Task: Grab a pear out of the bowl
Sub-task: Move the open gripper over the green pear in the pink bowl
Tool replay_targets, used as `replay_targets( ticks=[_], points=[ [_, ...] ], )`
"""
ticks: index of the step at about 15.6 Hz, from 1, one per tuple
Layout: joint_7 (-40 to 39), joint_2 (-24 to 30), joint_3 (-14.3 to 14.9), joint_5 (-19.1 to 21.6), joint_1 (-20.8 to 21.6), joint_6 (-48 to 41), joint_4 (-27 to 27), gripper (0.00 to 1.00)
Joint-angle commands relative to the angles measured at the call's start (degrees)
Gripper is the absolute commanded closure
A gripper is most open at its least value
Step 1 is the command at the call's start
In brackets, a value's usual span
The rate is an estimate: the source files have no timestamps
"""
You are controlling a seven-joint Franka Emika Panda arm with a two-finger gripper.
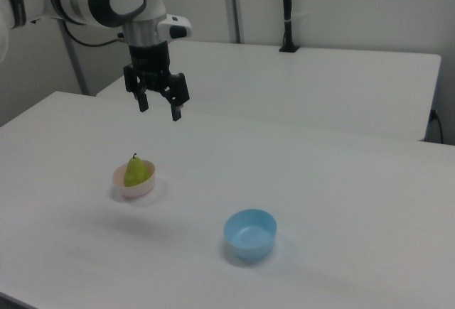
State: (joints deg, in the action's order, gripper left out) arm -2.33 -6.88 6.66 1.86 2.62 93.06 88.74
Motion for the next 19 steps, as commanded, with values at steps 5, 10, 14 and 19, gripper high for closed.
replay_targets(
  ticks=[5, 10, 14, 19],
  points=[
    [-0.31, -0.24, 0.63, -0.36, 1.5, 0.1, 0.91, 0.0],
    [-0.04, -2.34, 2.9, 0.33, 8.07, 0.54, 0.91, 0.0],
    [3.02, -6.65, 3.27, 0.34, 14.5, 4.3, 0.82, 0.0],
    [4.44, -11.92, 3.27, 0.16, 18.99, 7.22, 1.26, 0.0]
  ],
)
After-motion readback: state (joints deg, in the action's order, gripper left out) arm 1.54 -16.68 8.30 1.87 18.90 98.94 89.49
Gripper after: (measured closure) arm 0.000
